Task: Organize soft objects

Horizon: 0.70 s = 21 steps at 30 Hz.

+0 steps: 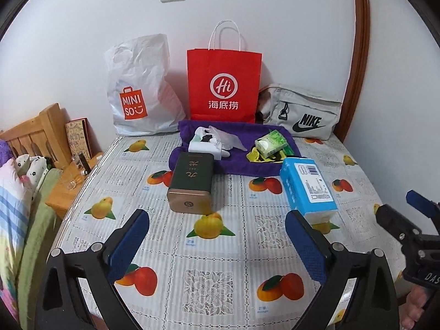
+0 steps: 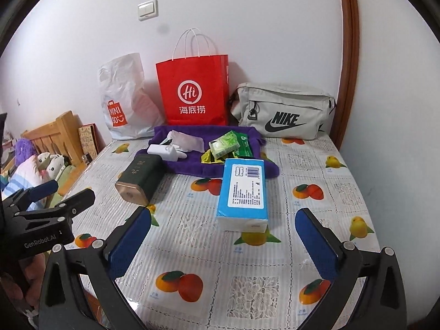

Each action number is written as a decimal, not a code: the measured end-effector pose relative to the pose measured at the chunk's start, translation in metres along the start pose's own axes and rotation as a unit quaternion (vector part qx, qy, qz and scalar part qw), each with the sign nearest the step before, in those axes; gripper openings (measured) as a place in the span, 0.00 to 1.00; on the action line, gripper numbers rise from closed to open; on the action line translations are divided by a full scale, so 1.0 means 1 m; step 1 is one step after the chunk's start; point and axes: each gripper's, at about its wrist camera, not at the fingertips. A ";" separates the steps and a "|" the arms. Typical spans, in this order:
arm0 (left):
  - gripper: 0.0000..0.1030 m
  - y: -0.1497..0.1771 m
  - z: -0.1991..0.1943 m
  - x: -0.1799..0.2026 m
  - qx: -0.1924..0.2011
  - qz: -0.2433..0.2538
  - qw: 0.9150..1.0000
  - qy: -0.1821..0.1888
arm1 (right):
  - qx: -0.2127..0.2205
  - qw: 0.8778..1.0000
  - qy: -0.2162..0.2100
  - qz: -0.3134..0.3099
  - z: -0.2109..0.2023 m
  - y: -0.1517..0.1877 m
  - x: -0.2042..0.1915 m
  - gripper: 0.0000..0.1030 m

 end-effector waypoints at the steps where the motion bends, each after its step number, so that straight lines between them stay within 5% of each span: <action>1: 0.97 0.000 -0.001 0.000 0.001 0.000 1.000 0.001 | -0.001 1.000 0.000 0.001 0.000 0.000 0.000 1.00; 21: 0.97 0.003 -0.003 0.003 0.000 0.001 1.000 -0.003 | -0.005 1.000 -0.001 0.003 -0.002 0.004 0.003 1.00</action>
Point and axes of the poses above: each gripper's, at about its wrist camera, not at the fingertips, and z roughly the way its jaws point, x to its right, y to its underside, and after that the axes turned 12 degrees about y, right-handed
